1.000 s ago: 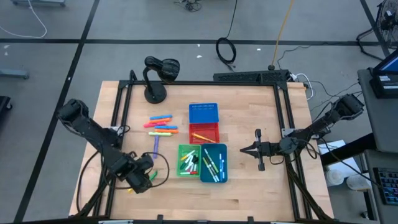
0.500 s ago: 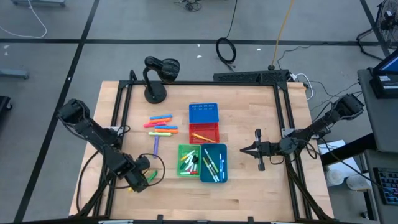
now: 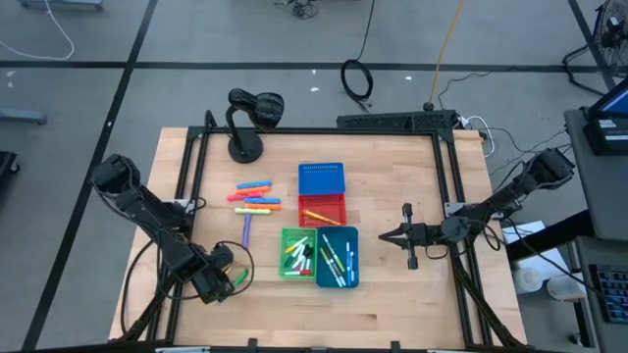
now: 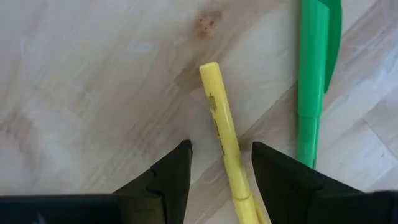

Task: Pick & Place Markers
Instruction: Put the yellow pen into the red bin

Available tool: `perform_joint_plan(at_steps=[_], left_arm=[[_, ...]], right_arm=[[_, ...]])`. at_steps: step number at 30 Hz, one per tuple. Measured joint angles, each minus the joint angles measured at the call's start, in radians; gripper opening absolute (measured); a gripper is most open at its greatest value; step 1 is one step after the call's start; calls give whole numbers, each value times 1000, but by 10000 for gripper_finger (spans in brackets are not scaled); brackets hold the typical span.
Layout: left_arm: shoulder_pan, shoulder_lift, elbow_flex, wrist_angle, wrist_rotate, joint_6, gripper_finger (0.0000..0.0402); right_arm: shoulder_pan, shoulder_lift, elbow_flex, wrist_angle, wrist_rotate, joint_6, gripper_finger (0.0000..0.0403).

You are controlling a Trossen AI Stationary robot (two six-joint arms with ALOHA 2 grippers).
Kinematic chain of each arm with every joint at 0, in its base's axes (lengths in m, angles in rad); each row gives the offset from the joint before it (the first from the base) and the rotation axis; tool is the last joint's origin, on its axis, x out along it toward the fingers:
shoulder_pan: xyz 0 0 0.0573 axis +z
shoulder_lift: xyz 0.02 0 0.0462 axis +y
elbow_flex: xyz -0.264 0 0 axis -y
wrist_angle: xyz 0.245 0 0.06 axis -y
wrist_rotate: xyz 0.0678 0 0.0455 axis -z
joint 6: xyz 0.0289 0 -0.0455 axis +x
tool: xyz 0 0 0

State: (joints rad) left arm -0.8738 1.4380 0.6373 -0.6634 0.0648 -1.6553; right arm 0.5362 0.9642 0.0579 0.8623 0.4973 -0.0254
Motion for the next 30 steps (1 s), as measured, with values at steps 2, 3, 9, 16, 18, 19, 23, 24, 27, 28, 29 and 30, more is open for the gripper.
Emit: perform_joint_plan(at_steps=[2,3,9,16,18,19,23,24,27,28,29,30], left_arm=[[0,0,0,-12,9,-22,170],[0,0,-1,-12,14,-23,164],[10,0,-2,-18,30,-23,71],[46,1,-2,-13,39,79,30],[52,1,-3,-11,39,94,34],[55,1,-3,-11,38,100,33],[56,1,-2,-9,24,136,19],[56,1,-2,-3,13,150,19],[53,-10,-5,49,-54,275,19],[54,-13,1,78,-87,321,19],[56,-13,12,96,-126,355,20],[58,-18,23,97,-162,382,20]], right_arm=[[0,0,0,0,0,0,0],[0,0,0,0,0,0,0],[0,0,0,0,0,0,0],[0,0,0,-1,0,0,0],[0,0,0,-1,0,0,0],[0,0,0,-1,0,0,0],[0,0,0,-1,0,0,0],[0,0,0,-1,0,0,0],[0,0,0,-1,0,-1,0],[0,0,0,-1,0,-1,0],[0,0,0,-1,0,-1,0],[0,0,0,-1,0,-1,0]])
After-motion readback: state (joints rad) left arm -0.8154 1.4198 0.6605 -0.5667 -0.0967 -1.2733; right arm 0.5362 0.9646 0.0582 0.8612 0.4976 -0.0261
